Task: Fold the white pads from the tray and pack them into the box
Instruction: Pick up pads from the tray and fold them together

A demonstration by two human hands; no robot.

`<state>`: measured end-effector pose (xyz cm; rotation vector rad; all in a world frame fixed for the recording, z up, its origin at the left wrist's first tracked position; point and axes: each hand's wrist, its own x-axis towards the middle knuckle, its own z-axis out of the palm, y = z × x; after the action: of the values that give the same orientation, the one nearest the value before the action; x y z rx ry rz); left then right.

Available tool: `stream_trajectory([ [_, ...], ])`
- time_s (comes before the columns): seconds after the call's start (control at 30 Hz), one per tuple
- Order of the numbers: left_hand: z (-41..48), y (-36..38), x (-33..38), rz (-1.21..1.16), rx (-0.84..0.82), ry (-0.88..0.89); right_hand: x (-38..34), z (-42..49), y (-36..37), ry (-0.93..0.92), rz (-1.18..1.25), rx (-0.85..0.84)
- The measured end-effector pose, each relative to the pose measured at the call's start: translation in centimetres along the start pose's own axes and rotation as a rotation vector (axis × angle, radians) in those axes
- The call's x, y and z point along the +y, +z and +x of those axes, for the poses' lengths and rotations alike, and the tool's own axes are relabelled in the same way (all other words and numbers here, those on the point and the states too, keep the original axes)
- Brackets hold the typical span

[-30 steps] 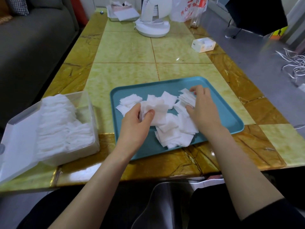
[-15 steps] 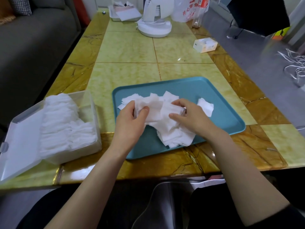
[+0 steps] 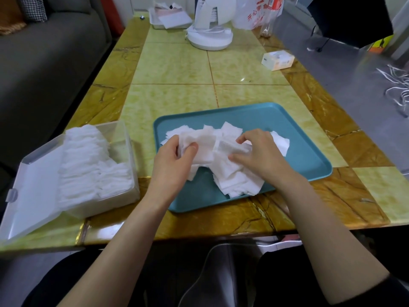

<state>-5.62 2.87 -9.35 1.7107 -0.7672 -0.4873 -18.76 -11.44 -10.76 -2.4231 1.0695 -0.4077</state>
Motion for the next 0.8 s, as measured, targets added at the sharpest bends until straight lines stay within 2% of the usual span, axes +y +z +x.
stream_trajectory([
  [0.17, 0.0, -0.1, -0.2, 0.042, 0.014, -0.037, -0.8, -0.2, -0.7, -0.112, 0.040, 0.281],
  [0.23, 0.0, -0.2, -0.3, 0.054, 0.024, -0.048, -1.3, -0.4, -1.0, -0.112, 0.122, 0.324],
  [0.33, 0.1, -0.1, -0.4, 0.059, 0.037, -0.062, -1.6, -0.5, -1.1, -0.054, 0.262, 0.266],
  [0.53, 0.3, -0.1, -0.5, 0.031, 0.040, -0.065, -1.8, -0.7, -0.9, -0.010, 0.341, 0.186],
  [0.67, 0.6, 0.0, -0.9, 0.037, 0.056, -0.060, -2.6, -1.0, -1.1, -0.005, 0.544, 0.107],
  [0.8, 1.1, -0.4, -1.6, 0.085, 0.117, -0.040, -3.2, -1.1, -2.0, -0.022, 0.748, 0.173],
])
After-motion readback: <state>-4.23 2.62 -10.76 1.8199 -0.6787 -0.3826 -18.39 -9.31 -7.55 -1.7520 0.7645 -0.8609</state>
